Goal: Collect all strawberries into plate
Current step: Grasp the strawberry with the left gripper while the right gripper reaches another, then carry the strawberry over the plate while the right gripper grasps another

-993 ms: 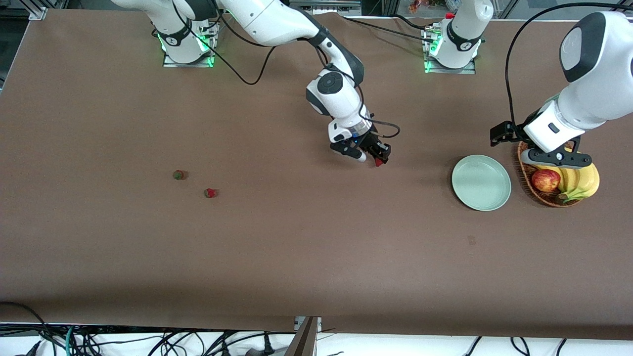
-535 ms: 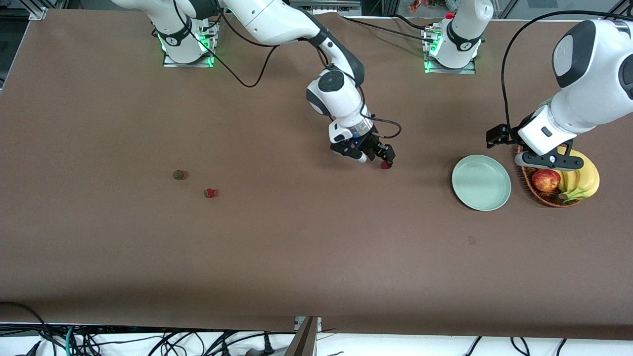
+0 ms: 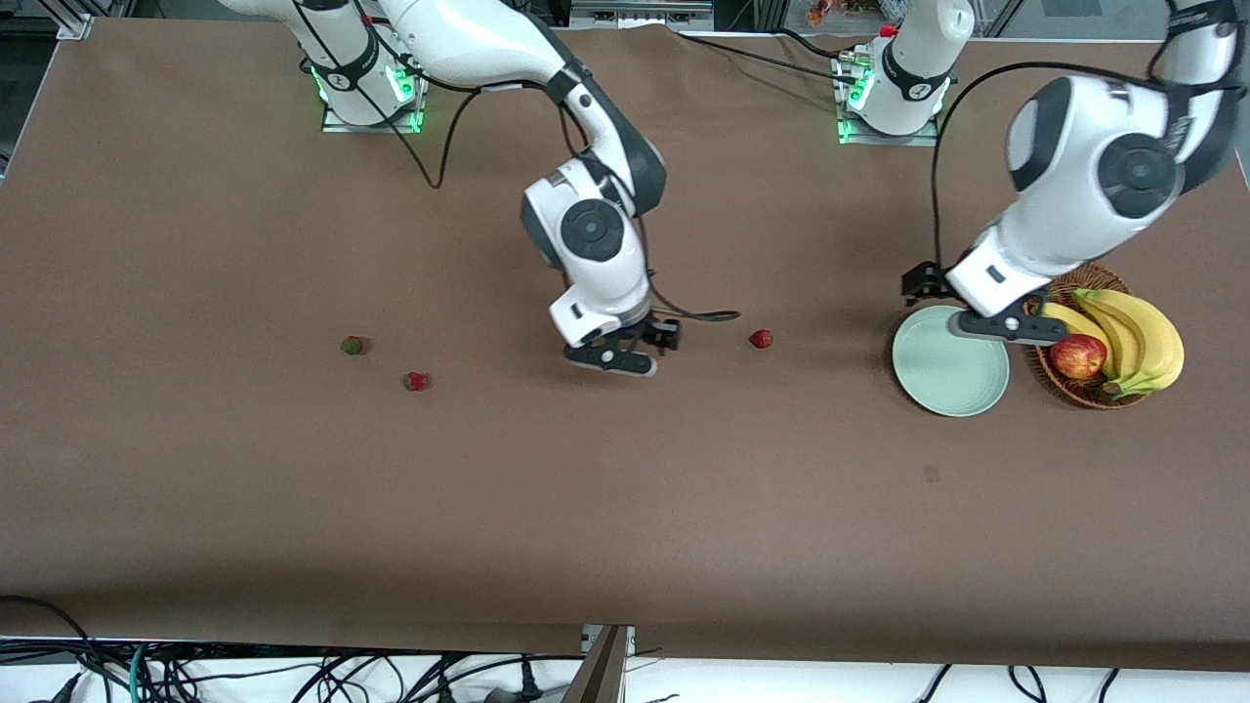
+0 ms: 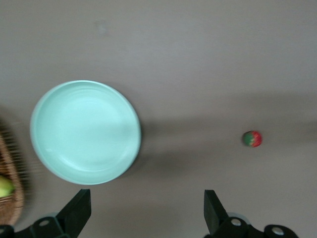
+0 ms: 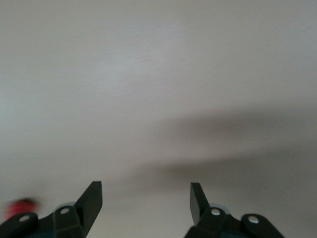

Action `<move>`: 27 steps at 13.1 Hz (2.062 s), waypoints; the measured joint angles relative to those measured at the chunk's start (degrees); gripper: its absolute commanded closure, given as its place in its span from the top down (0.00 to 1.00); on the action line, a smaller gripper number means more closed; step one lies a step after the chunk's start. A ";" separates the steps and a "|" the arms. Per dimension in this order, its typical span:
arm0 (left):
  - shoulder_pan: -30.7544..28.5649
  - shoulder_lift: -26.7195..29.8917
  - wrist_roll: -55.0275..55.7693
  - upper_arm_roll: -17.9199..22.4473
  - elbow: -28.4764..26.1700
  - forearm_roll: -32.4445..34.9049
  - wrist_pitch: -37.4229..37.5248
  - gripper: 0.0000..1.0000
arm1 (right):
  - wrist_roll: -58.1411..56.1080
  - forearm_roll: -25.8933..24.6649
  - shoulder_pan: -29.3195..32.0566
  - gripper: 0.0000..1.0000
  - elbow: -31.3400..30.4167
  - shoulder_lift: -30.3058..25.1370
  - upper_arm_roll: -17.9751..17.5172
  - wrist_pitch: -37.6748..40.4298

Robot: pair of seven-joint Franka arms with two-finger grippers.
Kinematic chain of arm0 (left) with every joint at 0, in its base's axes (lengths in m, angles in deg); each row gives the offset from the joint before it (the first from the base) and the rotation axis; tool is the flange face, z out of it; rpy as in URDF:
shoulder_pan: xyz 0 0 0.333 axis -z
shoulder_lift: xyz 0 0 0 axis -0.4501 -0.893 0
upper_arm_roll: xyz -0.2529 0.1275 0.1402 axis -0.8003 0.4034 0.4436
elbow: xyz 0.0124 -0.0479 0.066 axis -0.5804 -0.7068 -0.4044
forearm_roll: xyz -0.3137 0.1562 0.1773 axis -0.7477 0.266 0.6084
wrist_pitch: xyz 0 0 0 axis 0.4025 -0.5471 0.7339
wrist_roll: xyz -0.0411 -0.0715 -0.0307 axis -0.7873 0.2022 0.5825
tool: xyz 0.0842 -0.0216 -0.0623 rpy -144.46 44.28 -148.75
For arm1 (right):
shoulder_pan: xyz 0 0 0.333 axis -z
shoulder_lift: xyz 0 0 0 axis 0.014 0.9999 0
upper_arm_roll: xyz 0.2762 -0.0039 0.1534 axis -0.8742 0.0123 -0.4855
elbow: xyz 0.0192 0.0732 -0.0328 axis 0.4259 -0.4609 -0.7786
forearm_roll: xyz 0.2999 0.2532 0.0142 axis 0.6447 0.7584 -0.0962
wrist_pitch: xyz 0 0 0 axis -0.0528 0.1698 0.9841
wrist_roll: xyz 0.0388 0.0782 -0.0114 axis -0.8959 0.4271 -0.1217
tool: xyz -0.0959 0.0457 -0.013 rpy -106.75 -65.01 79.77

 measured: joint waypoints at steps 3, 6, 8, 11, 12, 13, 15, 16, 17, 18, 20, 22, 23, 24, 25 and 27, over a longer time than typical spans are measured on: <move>0.58 -4.63 12.27 -7.13 -1.26 0.55 -8.37 1.00 | -16.09 -0.02 -0.04 0.83 -10.92 -5.62 7.29 1.71; 2.20 -11.17 24.93 -11.13 -1.40 6.67 -16.32 1.00 | -29.81 -0.01 0.19 0.83 -21.82 -11.00 15.50 1.55; 3.14 -16.16 31.75 -11.43 -1.39 11.76 -21.73 1.00 | -34.29 -0.01 1.41 0.83 -25.72 -11.98 18.19 -0.31; 3.46 -22.65 40.45 -11.97 -1.21 19.20 -26.34 1.00 | -38.70 1.52 5.16 0.83 -28.60 -11.34 18.35 -2.89; 3.52 -24.12 42.10 -12.27 -1.15 20.23 -26.84 1.00 | -39.87 4.19 6.09 0.83 -29.04 -10.80 18.33 -3.02; 3.67 -25.20 43.01 -12.63 -1.10 20.70 -27.20 1.00 | -41.20 7.13 6.60 0.83 -29.41 -10.14 18.26 -3.06; 4.05 -25.95 43.82 -12.87 -1.03 20.77 -27.31 1.00 | -41.90 10.89 6.65 0.83 -29.53 -9.01 18.02 -3.33; 4.15 -25.95 44.44 -12.96 -1.02 20.77 -27.31 1.00 | -42.04 12.36 6.59 0.81 -29.54 -8.36 17.69 -3.92; 4.15 -25.95 45.45 -13.28 -1.03 20.77 -27.28 0.91 | -42.08 13.09 6.55 0.76 -29.54 -7.66 17.11 -4.91; 4.21 -25.95 46.63 -13.56 -1.04 20.77 -27.23 0.73 | -42.08 13.38 6.52 0.73 -29.55 -7.05 16.40 -5.65; 4.35 -25.95 47.76 -13.78 -1.16 20.78 -27.18 0.45 | -42.42 13.49 6.47 0.69 -29.54 -6.48 15.95 -6.18; 4.36 -25.98 48.99 -13.80 -1.29 20.78 -27.00 0.26 | -44.26 13.54 7.08 0.68 -29.54 -6.39 16.07 -6.48; 4.36 -26.02 49.74 -13.80 -1.37 20.78 -26.93 0.14 | -45.75 13.59 7.75 0.67 -29.54 -6.39 16.16 -6.65; 4.36 -26.07 50.34 -13.80 -1.41 20.78 -26.90 0.04 | -47.04 13.66 8.55 0.65 -29.54 -6.39 16.18 -6.68; 4.35 -26.00 50.62 -13.81 -1.39 20.78 -26.89 0.01 | -47.81 13.74 9.19 0.65 -29.54 -6.38 16.18 -6.69; 4.34 -25.90 50.87 -13.86 -1.26 20.78 -26.46 0.01 | -48.15 13.81 9.52 0.64 -29.54 -6.32 16.17 -6.89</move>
